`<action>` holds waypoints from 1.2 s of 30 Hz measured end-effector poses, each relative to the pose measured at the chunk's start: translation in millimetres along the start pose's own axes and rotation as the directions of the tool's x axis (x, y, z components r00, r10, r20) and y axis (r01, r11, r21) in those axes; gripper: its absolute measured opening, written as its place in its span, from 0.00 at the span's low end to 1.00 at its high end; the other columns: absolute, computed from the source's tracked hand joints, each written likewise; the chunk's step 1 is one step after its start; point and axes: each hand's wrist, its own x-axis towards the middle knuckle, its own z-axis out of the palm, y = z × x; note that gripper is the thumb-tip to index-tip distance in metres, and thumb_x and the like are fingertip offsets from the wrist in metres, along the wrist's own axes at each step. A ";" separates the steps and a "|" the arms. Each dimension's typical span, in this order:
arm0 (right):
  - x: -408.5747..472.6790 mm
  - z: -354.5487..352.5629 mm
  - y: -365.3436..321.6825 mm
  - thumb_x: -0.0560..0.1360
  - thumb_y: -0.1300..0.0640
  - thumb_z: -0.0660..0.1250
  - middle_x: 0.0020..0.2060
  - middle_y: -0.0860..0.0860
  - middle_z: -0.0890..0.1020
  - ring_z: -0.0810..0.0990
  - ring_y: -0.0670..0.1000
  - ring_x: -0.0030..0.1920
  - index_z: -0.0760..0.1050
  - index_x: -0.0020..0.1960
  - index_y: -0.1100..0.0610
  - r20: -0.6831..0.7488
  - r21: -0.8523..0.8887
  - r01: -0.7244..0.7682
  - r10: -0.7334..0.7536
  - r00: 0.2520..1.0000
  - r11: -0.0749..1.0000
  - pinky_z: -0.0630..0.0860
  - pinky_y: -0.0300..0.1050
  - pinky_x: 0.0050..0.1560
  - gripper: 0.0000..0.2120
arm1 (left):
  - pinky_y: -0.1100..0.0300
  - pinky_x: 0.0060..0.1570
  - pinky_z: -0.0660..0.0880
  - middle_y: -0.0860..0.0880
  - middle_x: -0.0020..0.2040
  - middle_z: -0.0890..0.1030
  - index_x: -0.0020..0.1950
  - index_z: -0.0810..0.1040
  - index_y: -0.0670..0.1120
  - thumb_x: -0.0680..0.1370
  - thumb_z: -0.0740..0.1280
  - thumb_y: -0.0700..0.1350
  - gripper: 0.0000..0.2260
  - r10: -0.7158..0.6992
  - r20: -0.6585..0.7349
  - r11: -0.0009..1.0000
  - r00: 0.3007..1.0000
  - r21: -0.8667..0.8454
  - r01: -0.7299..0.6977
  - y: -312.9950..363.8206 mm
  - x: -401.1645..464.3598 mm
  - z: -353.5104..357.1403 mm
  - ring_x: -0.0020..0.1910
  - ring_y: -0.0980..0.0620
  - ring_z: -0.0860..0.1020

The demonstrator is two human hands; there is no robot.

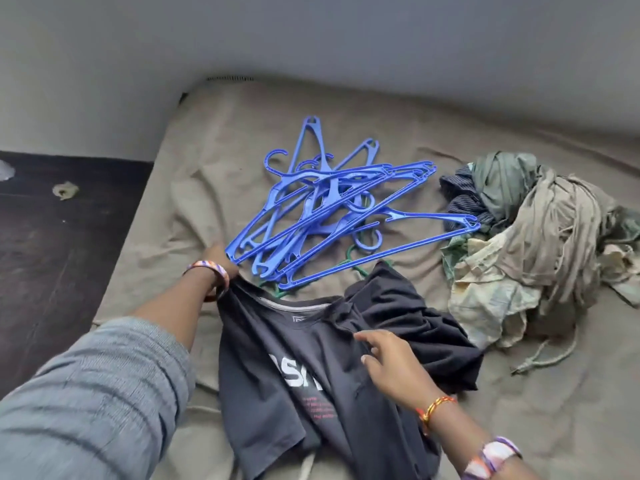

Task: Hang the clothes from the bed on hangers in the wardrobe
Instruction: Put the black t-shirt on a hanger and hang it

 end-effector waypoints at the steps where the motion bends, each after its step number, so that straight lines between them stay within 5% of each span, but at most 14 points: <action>1: 3.8 -0.3 0.7 0.75 0.63 0.62 0.61 0.50 0.75 0.73 0.48 0.61 0.72 0.66 0.55 0.000 0.002 -0.003 0.003 1.000 1.000 0.63 0.33 0.62 0.19 | 0.54 0.51 0.72 0.37 0.53 0.77 0.60 0.70 0.37 0.69 0.71 0.43 0.22 -0.012 0.039 1.000 0.999 0.007 0.011 -0.8 7.7 0.5 0.52 0.40 0.77; 4: 10.7 -3.8 -1.8 0.75 0.64 0.62 0.58 0.50 0.76 0.74 0.44 0.52 0.74 0.64 0.55 -0.020 0.026 -0.007 0.007 1.000 1.000 0.63 0.27 0.55 0.18 | 0.51 0.55 0.75 0.40 0.53 0.81 0.57 0.75 0.41 0.58 0.70 0.56 0.32 -0.026 0.105 0.999 0.994 0.033 0.022 -4.0 24.7 5.0 0.52 0.42 0.79; 8: 8.4 -2.3 -2.1 0.75 0.64 0.62 0.53 0.48 0.75 0.73 0.42 0.47 0.75 0.62 0.55 -0.046 0.063 -0.003 0.006 0.999 0.998 0.63 0.26 0.52 0.17 | 0.52 0.59 0.73 0.38 0.58 0.78 0.57 0.76 0.41 0.71 0.68 0.46 0.17 -0.131 -0.027 0.985 0.991 0.110 0.133 4.3 19.9 10.0 0.57 0.39 0.76; 12: -0.8 -0.5 3.4 0.76 0.63 0.62 0.51 0.46 0.73 0.74 0.44 0.47 0.75 0.62 0.54 -0.045 0.079 -0.019 0.023 0.999 0.997 0.67 0.31 0.56 0.16 | 0.53 0.61 0.70 0.38 0.62 0.76 0.59 0.77 0.40 0.78 0.62 0.45 0.13 -0.113 -0.157 0.992 0.981 0.031 0.119 11.7 11.8 21.0 0.62 0.40 0.74; 22: -18.9 -3.9 6.8 0.77 0.61 0.61 0.58 0.51 0.78 0.76 0.46 0.50 0.75 0.63 0.54 -0.050 0.075 -0.040 0.044 0.998 0.996 0.70 0.36 0.56 0.16 | 0.55 0.55 0.72 0.38 0.59 0.78 0.53 0.78 0.35 0.75 0.66 0.39 0.10 -0.238 -0.220 0.970 0.946 -0.010 0.242 13.6 -2.7 38.7 0.60 0.41 0.76; 24: -15.9 -1.7 7.8 0.76 0.61 0.60 0.59 0.53 0.77 0.77 0.49 0.53 0.75 0.63 0.54 -0.046 0.039 -0.043 0.045 0.998 0.998 0.71 0.41 0.59 0.16 | 0.54 0.55 0.72 0.38 0.58 0.78 0.46 0.78 0.34 0.75 0.67 0.40 0.08 -0.236 -0.210 0.971 0.949 -0.016 0.238 6.2 -3.3 41.3 0.59 0.41 0.76; 30: -15.9 0.9 6.3 0.76 0.60 0.60 0.61 0.53 0.77 0.76 0.54 0.60 0.74 0.64 0.53 -0.039 -0.029 -0.057 0.056 0.998 0.998 0.71 0.47 0.62 0.17 | 0.53 0.58 0.70 0.37 0.59 0.78 0.58 0.78 0.34 0.75 0.67 0.38 0.13 -0.128 -0.025 0.982 0.991 -0.142 0.123 -19.7 -13.6 42.3 0.60 0.40 0.76; 34: -20.7 1.2 8.2 0.76 0.59 0.60 0.62 0.52 0.77 0.75 0.53 0.60 0.74 0.64 0.53 -0.024 -0.064 -0.057 0.055 0.998 0.996 0.70 0.45 0.62 0.17 | 0.57 0.52 0.68 0.38 0.58 0.78 0.58 0.77 0.32 0.76 0.64 0.38 0.14 -0.074 0.062 0.954 0.995 -0.286 0.089 -10.1 -30.7 40.9 0.59 0.41 0.75; 36: -24.5 0.4 8.9 0.76 0.59 0.60 0.61 0.52 0.77 0.75 0.52 0.60 0.74 0.64 0.53 -0.015 -0.094 -0.054 0.052 0.999 0.994 0.70 0.44 0.61 0.17 | 0.52 0.49 0.69 0.38 0.51 0.77 0.53 0.78 0.34 0.71 0.67 0.46 0.18 -0.062 0.153 0.857 0.986 -0.498 0.131 -6.0 -45.1 40.0 0.50 0.44 0.75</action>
